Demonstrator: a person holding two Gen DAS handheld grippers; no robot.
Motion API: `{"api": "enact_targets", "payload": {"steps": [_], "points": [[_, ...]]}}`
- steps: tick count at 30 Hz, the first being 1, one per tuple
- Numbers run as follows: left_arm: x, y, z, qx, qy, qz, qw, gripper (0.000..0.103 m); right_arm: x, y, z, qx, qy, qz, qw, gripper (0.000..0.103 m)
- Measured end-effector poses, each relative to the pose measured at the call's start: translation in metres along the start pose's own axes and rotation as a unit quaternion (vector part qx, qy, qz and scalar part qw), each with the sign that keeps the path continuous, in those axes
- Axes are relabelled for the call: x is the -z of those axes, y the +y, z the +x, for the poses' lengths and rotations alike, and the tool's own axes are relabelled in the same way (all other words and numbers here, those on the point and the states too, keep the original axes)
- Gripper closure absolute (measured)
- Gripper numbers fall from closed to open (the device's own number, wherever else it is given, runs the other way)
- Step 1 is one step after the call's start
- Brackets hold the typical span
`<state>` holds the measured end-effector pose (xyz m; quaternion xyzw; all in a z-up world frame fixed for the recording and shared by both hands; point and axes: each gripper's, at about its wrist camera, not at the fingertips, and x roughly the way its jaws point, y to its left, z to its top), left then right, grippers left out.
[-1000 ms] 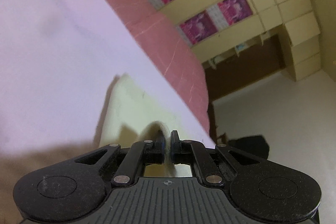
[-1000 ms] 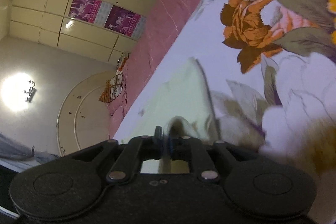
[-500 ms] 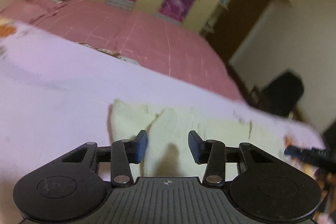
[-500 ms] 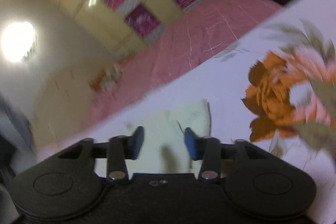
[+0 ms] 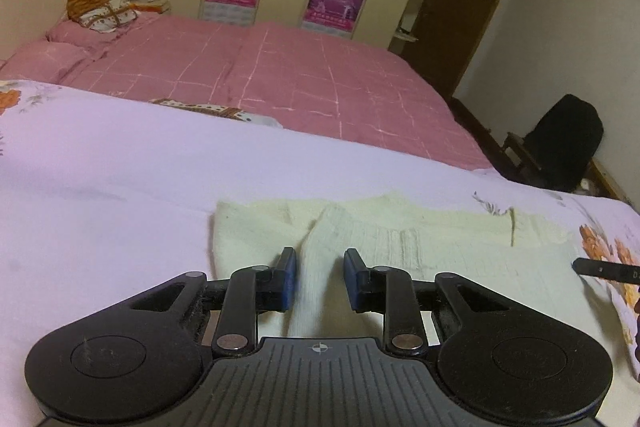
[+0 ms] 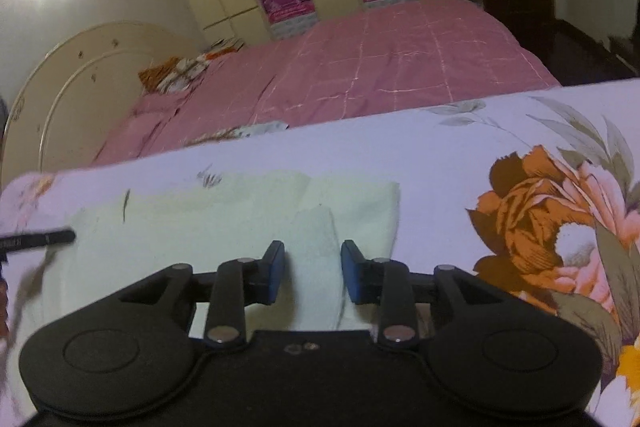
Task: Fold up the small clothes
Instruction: 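Lay the hem over the collar and open both tools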
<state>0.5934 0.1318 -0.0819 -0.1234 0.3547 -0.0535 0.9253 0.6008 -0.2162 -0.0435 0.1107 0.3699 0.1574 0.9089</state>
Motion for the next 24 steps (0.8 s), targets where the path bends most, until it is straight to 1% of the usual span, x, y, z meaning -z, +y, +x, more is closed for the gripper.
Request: {"api": "enact_targets", "payload": {"steps": [2, 4, 5, 6, 7, 8, 9, 11, 12, 13, 15, 16, 18, 21, 22, 24], "points": [[0.001, -0.002, 0.007, -0.001, 0.004, 0.006, 1.0000, 0.076, -0.003, -0.001, 0.004, -0.002, 0.000, 0.000, 1.000, 0.073], [0.000, -0.002, 0.010, 0.001, 0.007, 0.005, 1.0000, 0.076, -0.003, -0.002, 0.006, 0.001, 0.000, 0.004, 1.000, 0.079], [-0.001, -0.002, 0.012, 0.003, 0.010, 0.002, 0.9999, 0.079, -0.003, -0.002, 0.006, 0.002, 0.002, 0.000, 1.000, 0.081], [-0.002, -0.002, 0.011, 0.005, 0.006, -0.001, 1.0000, 0.090, -0.003, 0.000, 0.007, 0.000, 0.003, -0.007, 1.000, 0.091], [-0.002, -0.001, 0.010, 0.008, 0.000, -0.005, 1.0000, 0.101, -0.003, 0.001, 0.008, -0.002, 0.005, -0.016, 1.000, 0.096], [-0.003, -0.001, 0.008, 0.005, -0.015, -0.006, 0.9999, 0.101, -0.003, 0.004, 0.007, 0.001, 0.003, -0.029, 1.000, 0.097], [-0.002, -0.002, 0.000, 0.004, -0.040, -0.005, 0.9992, 0.101, -0.003, 0.007, 0.005, 0.005, -0.003, -0.043, 0.999, 0.098], [-0.002, -0.002, -0.013, 0.013, -0.082, -0.010, 0.9965, 0.101, -0.003, 0.011, -0.005, 0.010, -0.029, -0.059, 0.998, 0.098], [-0.001, -0.001, -0.020, 0.017, -0.105, -0.011, 0.9943, 0.101, -0.004, 0.012, -0.013, 0.007, -0.051, -0.060, 0.997, 0.098], [0.000, -0.001, -0.023, 0.016, -0.119, -0.012, 0.9927, 0.101, -0.007, 0.010, -0.015, 0.005, -0.066, -0.058, 0.996, 0.098], [0.000, 0.002, -0.024, 0.012, -0.131, -0.020, 0.9911, 0.101, -0.009, 0.009, -0.024, 0.005, -0.099, -0.057, 0.993, 0.099], [0.000, 0.004, -0.021, 0.009, -0.126, -0.023, 0.9918, 0.101, -0.010, 0.007, -0.025, 0.006, -0.109, -0.055, 0.992, 0.099], [-0.001, 0.001, -0.008, -0.010, -0.101, -0.019, 0.9947, 0.101, -0.012, 0.002, -0.019, 0.011, -0.109, -0.046, 0.993, 0.099], [0.002, -0.001, 0.010, -0.028, -0.067, -0.015, 0.9973, 0.101, -0.014, -0.003, 0.002, 0.022, -0.082, -0.038, 0.996, 0.099], [0.003, -0.001, 0.014, -0.032, -0.061, -0.019, 0.9974, 0.101, -0.013, -0.004, 0.009, 0.026, -0.074, -0.036, 0.996, 0.099], [0.005, 0.002, 0.014, -0.033, -0.063, -0.027, 0.9971, 0.101, -0.012, -0.007, 0.018, 0.028, -0.063, -0.031, 0.997, 0.099]]}}
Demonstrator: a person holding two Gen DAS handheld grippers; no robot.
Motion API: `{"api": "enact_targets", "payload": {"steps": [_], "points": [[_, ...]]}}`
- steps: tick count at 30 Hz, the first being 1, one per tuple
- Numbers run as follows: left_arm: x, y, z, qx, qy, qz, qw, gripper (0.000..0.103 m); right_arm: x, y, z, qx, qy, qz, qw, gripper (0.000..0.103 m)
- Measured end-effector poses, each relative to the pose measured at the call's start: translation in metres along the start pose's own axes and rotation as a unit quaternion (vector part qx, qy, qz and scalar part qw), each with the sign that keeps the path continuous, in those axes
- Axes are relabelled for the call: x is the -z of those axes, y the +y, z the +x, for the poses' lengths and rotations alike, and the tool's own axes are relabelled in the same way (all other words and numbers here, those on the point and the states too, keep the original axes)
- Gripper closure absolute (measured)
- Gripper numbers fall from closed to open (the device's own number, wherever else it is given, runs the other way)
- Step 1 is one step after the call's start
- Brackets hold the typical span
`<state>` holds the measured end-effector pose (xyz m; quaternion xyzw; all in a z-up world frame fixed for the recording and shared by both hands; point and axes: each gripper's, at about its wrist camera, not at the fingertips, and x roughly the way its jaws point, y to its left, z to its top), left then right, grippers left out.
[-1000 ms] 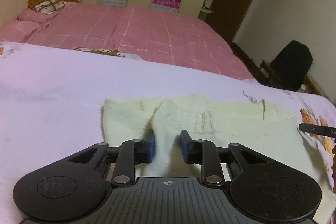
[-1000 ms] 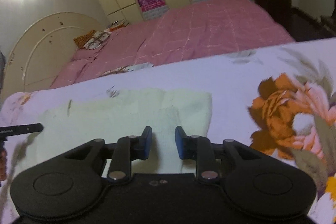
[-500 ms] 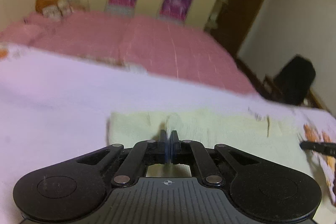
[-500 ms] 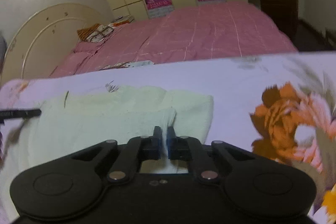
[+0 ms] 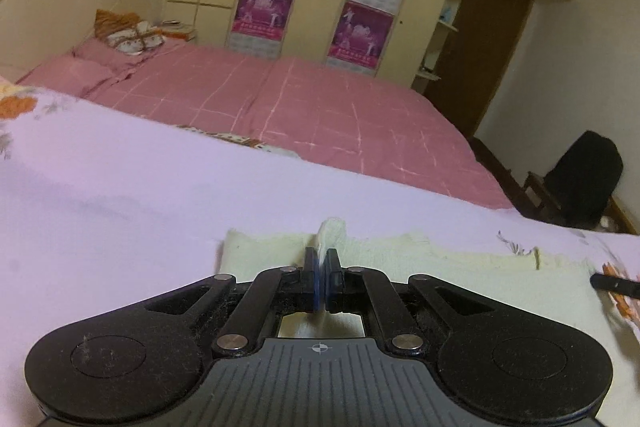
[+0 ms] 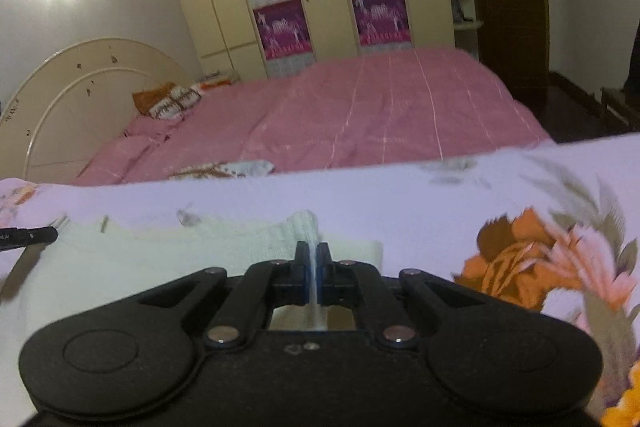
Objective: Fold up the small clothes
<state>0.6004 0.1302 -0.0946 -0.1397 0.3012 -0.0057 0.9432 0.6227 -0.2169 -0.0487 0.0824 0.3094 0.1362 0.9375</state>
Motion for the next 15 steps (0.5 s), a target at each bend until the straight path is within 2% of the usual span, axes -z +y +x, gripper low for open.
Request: {"api": "enact_targets", "payload": {"steps": [5, 6, 7, 8, 9, 10, 11, 13, 15], "points": [[0.006, -0.005, 0.005, -0.017, 0.002, 0.016, 0.9997, 0.100, 0.004, 0.000, 0.011, 0.004, 0.016, -0.013, 1.000, 0.099], [0.004, -0.005, 0.003, -0.020, -0.001, 0.007, 0.9998, 0.096, 0.004, 0.001, 0.012, 0.006, 0.019, -0.017, 1.000, 0.099], [0.002, -0.004, -0.001, -0.029, -0.006, -0.001, 0.9995, 0.084, 0.003, 0.004, 0.011, 0.008, 0.022, -0.021, 1.000, 0.099], [-0.001, -0.005, -0.009, -0.047, -0.022, -0.008, 0.9986, 0.066, 0.002, 0.005, 0.008, 0.013, 0.020, -0.023, 0.999, 0.094], [-0.003, -0.011, -0.022, -0.053, -0.052, 0.002, 0.9972, 0.060, 0.000, 0.009, 0.000, 0.023, 0.007, -0.033, 0.999, 0.081], [-0.003, -0.020, -0.032, -0.039, -0.073, 0.016, 0.9964, 0.056, -0.001, 0.016, -0.011, 0.027, -0.014, -0.047, 0.998, 0.079], [-0.003, -0.032, -0.038, -0.017, -0.078, 0.030, 0.9963, 0.056, -0.001, 0.024, -0.018, 0.014, -0.025, -0.056, 0.998, 0.079], [0.002, -0.070, -0.032, 0.036, -0.045, 0.071, 0.9958, 0.056, 0.000, 0.040, -0.018, -0.016, -0.012, -0.072, 0.997, 0.082], [0.016, -0.108, -0.023, 0.064, -0.013, 0.134, 0.9888, 0.056, 0.007, 0.066, -0.007, -0.043, 0.013, -0.097, 0.994, 0.083]]}}
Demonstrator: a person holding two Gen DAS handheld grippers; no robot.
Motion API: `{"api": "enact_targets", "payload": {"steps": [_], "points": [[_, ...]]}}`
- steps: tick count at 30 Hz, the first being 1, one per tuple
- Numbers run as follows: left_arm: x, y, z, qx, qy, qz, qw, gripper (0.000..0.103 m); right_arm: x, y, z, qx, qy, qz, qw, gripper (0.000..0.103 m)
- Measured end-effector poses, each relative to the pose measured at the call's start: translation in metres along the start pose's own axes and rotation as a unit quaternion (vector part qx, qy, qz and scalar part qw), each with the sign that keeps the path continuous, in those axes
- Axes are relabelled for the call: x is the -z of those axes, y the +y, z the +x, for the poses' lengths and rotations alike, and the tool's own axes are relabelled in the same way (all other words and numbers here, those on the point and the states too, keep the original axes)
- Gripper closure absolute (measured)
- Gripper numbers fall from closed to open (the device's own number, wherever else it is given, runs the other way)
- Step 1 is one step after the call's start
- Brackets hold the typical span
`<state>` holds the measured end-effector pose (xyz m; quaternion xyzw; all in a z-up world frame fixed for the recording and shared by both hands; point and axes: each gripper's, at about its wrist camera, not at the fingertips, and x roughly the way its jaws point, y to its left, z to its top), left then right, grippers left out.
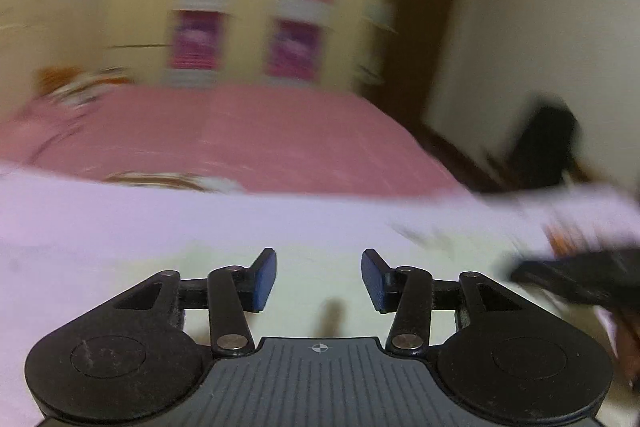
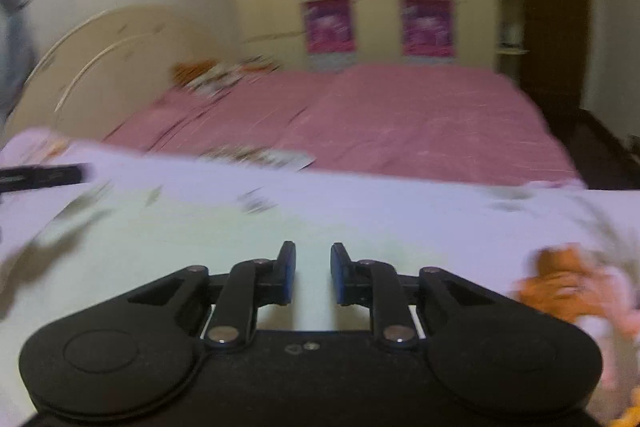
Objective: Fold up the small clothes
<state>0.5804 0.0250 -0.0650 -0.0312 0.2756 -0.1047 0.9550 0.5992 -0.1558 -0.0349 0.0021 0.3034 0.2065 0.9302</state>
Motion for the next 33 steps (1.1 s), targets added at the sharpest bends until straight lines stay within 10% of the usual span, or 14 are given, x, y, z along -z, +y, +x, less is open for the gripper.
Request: {"api": "enact_targets", "payload": {"steps": [5, 14, 22, 33], "points": [[0.017, -0.010, 0.015, -0.017, 0.029, 0.030, 0.9990, 0.056, 0.011, 0.039, 0.018, 0.001, 0.019, -0.058, 0.998, 0.080], [0.026, 0.060, -0.015, -0.095, 0.022, -0.043, 0.9943, 0.056, 0.015, -0.036, -0.006, 0.087, 0.045, -0.001, 0.995, 0.087], [0.037, -0.039, -0.016, -0.010, 0.025, 0.022, 0.9994, 0.056, 0.031, 0.061, -0.026, 0.008, 0.021, -0.066, 0.998, 0.081], [0.057, 0.004, -0.045, -0.060, 0.027, 0.001, 0.9978, 0.056, 0.046, 0.028, -0.043, 0.083, 0.060, -0.044, 0.994, 0.082]]}}
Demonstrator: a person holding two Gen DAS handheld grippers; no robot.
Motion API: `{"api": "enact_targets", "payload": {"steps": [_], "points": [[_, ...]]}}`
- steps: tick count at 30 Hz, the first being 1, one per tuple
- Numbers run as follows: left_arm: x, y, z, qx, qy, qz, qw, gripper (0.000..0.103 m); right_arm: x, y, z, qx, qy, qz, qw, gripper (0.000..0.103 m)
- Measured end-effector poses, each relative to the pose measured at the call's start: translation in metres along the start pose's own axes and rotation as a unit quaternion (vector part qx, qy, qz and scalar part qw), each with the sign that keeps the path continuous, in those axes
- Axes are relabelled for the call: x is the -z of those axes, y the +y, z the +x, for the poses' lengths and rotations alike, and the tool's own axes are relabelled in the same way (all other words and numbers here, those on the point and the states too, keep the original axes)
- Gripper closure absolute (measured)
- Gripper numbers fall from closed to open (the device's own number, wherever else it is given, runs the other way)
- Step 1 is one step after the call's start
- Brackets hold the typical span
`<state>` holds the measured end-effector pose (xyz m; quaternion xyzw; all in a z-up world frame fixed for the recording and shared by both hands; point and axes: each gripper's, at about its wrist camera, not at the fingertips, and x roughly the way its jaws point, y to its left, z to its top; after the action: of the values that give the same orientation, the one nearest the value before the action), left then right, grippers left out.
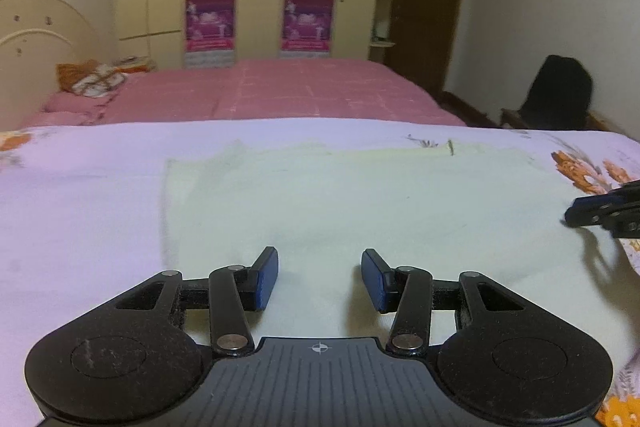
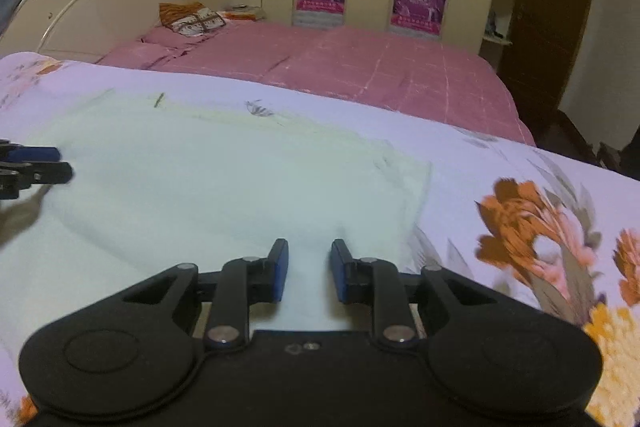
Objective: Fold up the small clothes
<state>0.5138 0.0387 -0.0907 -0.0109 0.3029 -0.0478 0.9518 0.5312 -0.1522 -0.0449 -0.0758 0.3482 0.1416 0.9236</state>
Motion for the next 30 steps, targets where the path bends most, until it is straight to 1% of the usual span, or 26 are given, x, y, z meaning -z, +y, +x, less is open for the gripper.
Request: {"api": "enact_targets", "payload": {"steps": [1, 2, 3, 5, 7, 9, 11, 12, 14, 16, 20, 22, 24, 26, 28, 30], "points": [[0.001, -0.005, -0.009, 0.006, -0.007, -0.005, 0.9999, 0.056, 0.000, 0.003, -0.008, 0.003, -0.006, 0.004, 1.000, 0.079], [0.004, -0.008, -0.018, 0.015, -0.012, -0.009, 0.9998, 0.056, -0.001, 0.006, -0.013, -0.004, -0.016, 0.009, 1.000, 0.078], [0.008, -0.018, -0.025, 0.025, -0.015, -0.008, 0.9995, 0.056, 0.002, 0.011, -0.023, -0.017, -0.029, 0.017, 0.999, 0.078], [0.020, -0.036, -0.036, 0.042, -0.015, 0.001, 0.9990, 0.056, 0.010, 0.022, -0.039, -0.040, -0.034, 0.020, 0.998, 0.078], [0.032, -0.054, -0.041, 0.052, -0.007, 0.014, 0.9985, 0.056, 0.022, 0.040, -0.047, -0.064, -0.028, 0.007, 0.998, 0.079], [0.042, -0.065, -0.045, 0.057, 0.001, 0.018, 0.9982, 0.056, 0.030, 0.060, -0.045, -0.079, -0.015, -0.010, 0.997, 0.080], [0.048, -0.071, -0.044, 0.054, 0.017, 0.022, 0.9982, 0.056, 0.039, 0.075, -0.045, -0.083, -0.003, -0.020, 0.996, 0.080], [0.053, -0.075, -0.042, 0.049, 0.020, 0.027, 0.9982, 0.056, 0.043, 0.081, -0.044, -0.080, 0.003, -0.022, 0.997, 0.080], [0.059, -0.082, -0.046, 0.040, 0.015, 0.040, 0.9983, 0.056, 0.047, 0.090, -0.043, -0.065, 0.003, -0.031, 0.997, 0.080], [0.060, -0.083, -0.049, 0.038, 0.015, 0.045, 0.9982, 0.056, 0.044, 0.094, -0.045, -0.055, 0.002, -0.039, 0.998, 0.079], [0.062, -0.071, -0.058, 0.025, 0.022, 0.049, 0.9983, 0.055, 0.047, 0.092, -0.046, -0.049, 0.007, -0.043, 0.998, 0.079], [0.064, -0.054, -0.068, 0.016, 0.025, 0.037, 0.9989, 0.054, 0.052, 0.080, -0.050, -0.033, 0.010, -0.039, 0.999, 0.079], [0.071, -0.033, -0.079, 0.000, 0.026, 0.021, 0.9995, 0.054, 0.059, 0.060, -0.059, -0.004, 0.015, -0.025, 1.000, 0.079], [0.077, -0.015, -0.085, -0.003, 0.024, -0.001, 0.9997, 0.054, 0.071, 0.039, -0.069, 0.011, 0.022, -0.007, 1.000, 0.079], [0.082, -0.006, -0.088, -0.005, 0.018, -0.013, 0.9997, 0.054, 0.080, 0.027, -0.074, 0.016, 0.022, 0.006, 1.000, 0.079], [0.082, -0.009, -0.086, -0.013, 0.019, -0.011, 0.9997, 0.054, 0.082, 0.025, -0.073, 0.015, 0.023, 0.011, 1.000, 0.079]]}}
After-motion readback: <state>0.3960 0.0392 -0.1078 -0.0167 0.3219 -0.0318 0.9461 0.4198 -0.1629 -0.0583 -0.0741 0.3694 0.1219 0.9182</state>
